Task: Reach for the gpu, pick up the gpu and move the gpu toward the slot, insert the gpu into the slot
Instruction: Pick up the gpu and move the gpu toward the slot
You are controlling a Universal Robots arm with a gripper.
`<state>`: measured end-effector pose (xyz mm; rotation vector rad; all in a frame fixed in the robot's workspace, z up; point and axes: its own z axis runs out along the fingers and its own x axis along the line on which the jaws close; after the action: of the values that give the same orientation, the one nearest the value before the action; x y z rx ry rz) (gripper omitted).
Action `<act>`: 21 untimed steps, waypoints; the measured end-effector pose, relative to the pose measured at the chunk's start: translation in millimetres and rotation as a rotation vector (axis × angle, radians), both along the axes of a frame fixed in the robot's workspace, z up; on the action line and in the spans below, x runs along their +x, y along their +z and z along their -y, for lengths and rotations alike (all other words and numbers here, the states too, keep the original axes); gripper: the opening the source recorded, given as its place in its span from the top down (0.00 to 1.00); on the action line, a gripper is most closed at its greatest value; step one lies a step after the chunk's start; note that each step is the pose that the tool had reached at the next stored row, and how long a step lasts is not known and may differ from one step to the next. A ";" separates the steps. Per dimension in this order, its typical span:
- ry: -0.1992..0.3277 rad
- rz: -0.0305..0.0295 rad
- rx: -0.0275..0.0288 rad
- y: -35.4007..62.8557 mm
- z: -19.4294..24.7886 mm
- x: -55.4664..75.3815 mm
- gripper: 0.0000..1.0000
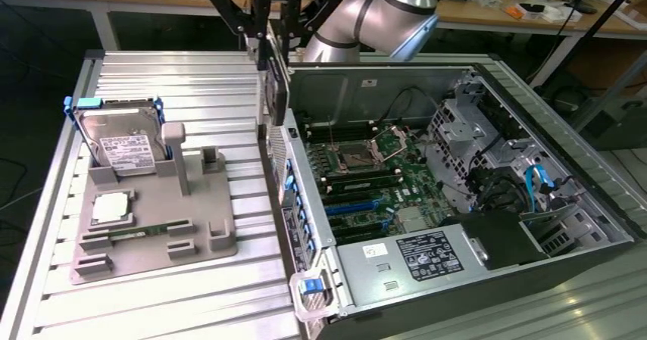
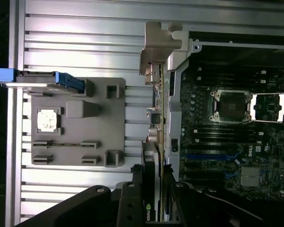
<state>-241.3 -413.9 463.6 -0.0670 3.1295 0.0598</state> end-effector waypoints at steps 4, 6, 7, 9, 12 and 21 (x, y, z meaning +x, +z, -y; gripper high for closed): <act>0.000 -0.0001 -0.0001 -0.3 0.0 14.3 0.73; 0.000 -0.0001 -0.0001 -0.4 0.0 21.6 0.73; 0.000 0.0000 0.0000 -0.5 0.0 23.8 0.73; 0.000 0.0000 0.0000 -0.6 0.0 28.0 0.73; 0.000 0.0000 0.0000 -0.8 0.0 35.2 0.73; 0.000 0.0001 0.0000 -1.4 0.0 61.8 0.73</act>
<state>-179.5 -413.9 462.2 -0.0670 3.1294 0.0598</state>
